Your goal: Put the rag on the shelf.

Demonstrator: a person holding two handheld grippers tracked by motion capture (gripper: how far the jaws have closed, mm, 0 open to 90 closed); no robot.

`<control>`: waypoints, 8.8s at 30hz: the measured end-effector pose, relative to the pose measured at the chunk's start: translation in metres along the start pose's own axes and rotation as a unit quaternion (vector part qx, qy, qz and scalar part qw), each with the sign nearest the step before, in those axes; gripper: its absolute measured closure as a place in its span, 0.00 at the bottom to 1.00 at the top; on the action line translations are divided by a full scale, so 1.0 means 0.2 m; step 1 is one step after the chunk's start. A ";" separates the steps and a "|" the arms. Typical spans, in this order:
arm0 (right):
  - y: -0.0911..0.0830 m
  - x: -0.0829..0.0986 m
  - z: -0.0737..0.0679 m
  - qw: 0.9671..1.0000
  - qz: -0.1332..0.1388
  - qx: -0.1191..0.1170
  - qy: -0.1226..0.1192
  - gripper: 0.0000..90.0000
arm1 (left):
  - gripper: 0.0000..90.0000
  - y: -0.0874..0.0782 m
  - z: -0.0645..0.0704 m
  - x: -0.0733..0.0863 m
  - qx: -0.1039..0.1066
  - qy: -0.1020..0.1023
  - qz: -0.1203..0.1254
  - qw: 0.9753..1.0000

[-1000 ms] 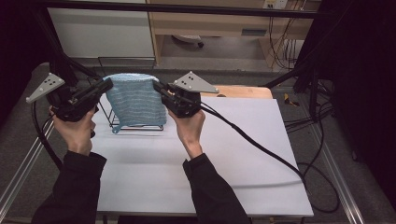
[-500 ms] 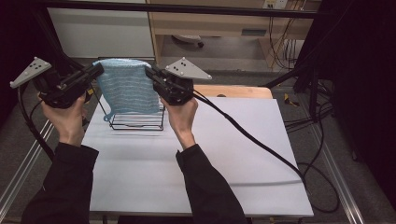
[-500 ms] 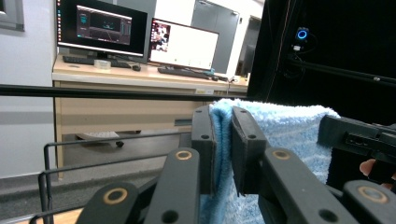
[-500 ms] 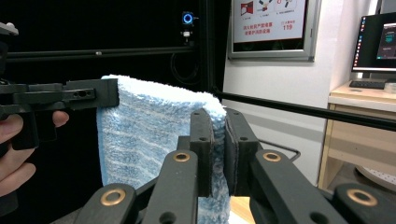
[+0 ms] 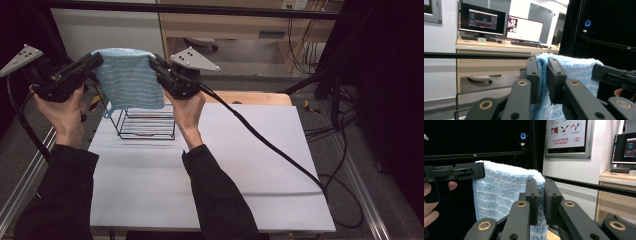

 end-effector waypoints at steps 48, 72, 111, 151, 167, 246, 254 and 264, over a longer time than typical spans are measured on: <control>0.20 -0.21 0.23 0.999 0.038 0.038 -0.003 0.93 | 0.90 0.36 -0.08 -0.30 -0.004 0.025 0.006 1.000; 0.32 0.02 0.26 0.999 -0.045 0.025 0.005 0.93 | 0.89 0.34 -0.26 0.02 0.002 -0.007 -0.021 1.000; 0.22 0.23 0.09 0.993 -0.111 -0.037 -0.019 0.93 | 0.89 0.09 -0.29 0.25 0.044 0.021 -0.052 0.997; 0.11 0.42 0.00 0.976 -0.186 -0.096 -0.055 0.90 | 0.94 0.03 -0.15 0.38 0.033 0.064 -0.200 0.977; 0.09 0.39 -0.03 0.978 -0.177 -0.099 -0.045 0.66 | 0.98 0.06 -0.18 0.47 0.022 0.072 -0.214 0.974; -0.79 0.67 0.22 0.977 -0.207 -0.030 0.048 0.02 | 0.15 -0.27 -0.12 1.07 0.032 0.078 -0.241 0.967; -1.11 0.89 0.31 0.969 -0.233 -0.012 0.077 0.01 | 0.15 -0.30 -0.09 1.29 0.044 0.078 -0.260 0.961; -1.41 1.15 0.39 0.960 -0.255 0.010 0.114 0.00 | 0.16 -0.32 -0.04 1.49 0.062 0.090 -0.291 0.950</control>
Point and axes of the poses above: each handheld gripper's, and its own axes: y roughly forward along the jaws, x roughly out of its underside, z roughly to its right, the point moved 8 cm from there along y, roughly forward along the jaws, and after that the axes turned 10 degrees about -x, right-handed, at the moved point
